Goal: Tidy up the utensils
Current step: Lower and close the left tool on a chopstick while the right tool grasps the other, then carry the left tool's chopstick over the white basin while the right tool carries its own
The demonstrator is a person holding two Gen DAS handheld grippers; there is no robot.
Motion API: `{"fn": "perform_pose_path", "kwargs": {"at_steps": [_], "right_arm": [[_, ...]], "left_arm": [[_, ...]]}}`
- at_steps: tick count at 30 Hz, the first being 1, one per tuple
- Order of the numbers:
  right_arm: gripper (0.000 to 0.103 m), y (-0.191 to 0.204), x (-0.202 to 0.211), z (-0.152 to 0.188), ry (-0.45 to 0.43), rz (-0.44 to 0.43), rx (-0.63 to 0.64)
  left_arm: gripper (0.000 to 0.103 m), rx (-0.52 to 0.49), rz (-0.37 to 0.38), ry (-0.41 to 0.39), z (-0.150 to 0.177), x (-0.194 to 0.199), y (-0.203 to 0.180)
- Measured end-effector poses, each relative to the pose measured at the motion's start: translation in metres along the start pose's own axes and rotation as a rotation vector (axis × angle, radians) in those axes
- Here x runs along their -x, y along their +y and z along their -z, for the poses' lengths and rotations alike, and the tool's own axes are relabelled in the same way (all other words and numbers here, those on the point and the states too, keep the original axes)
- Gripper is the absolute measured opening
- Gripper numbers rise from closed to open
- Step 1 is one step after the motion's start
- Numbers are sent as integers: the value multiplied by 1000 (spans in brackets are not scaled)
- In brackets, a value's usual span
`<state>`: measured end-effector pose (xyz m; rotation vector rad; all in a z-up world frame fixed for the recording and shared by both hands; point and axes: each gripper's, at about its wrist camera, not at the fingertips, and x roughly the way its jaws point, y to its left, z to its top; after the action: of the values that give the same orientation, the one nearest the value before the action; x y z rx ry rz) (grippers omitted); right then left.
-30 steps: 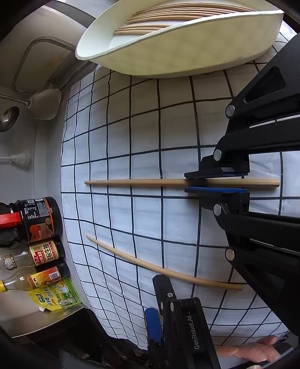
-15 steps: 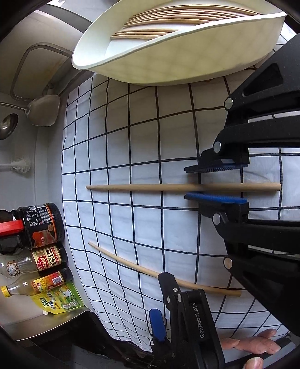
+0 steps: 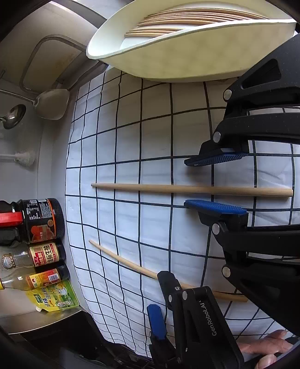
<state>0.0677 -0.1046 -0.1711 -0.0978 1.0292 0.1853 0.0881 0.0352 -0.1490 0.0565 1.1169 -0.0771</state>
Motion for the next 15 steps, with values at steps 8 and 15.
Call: {"fn": "perform_pose_path", "kwargs": {"at_steps": [8, 15], "right_arm": [[6, -2, 3, 0, 26, -55, -38], [6, 3, 28, 3, 1, -112, -72]], "left_arm": [[7, -21, 71, 37, 3, 4, -5], [7, 1, 110, 71, 12, 18, 4]]}}
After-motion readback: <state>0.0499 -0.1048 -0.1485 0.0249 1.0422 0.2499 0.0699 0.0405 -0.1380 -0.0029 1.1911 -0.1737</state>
